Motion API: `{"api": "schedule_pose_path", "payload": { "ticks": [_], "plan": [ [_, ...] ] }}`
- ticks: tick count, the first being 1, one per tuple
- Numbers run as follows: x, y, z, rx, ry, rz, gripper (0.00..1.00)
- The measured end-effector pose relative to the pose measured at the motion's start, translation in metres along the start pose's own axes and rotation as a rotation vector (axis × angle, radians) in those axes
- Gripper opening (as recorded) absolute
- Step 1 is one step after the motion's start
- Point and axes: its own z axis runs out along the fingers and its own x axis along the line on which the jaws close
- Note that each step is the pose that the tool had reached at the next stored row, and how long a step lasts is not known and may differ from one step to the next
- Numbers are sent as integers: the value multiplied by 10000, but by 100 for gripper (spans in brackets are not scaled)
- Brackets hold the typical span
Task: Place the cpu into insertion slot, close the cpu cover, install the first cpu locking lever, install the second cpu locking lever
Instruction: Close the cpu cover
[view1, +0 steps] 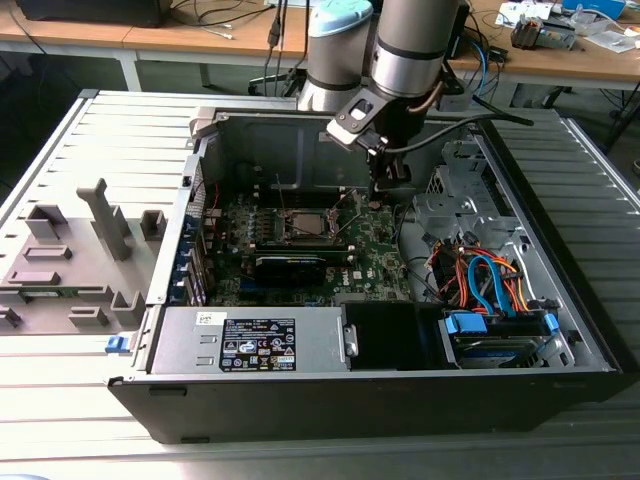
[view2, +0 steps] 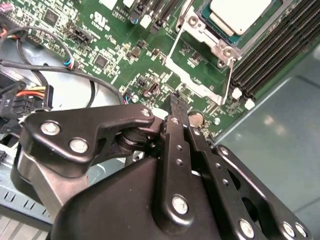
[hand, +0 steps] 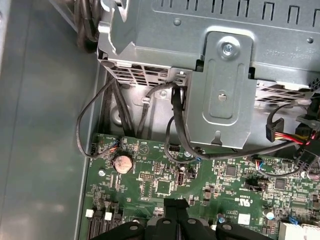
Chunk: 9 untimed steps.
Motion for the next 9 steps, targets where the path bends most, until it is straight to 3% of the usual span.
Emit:
{"api": "schedule_pose_path", "payload": {
  "ticks": [1, 3, 9],
  "plan": [
    [0, 13, 44, 2, -1, -1, 11],
    [1, 13, 74, 2, 0, 0, 11],
    [16, -79, 103, 2, 0, -1, 11]
  ]
}}
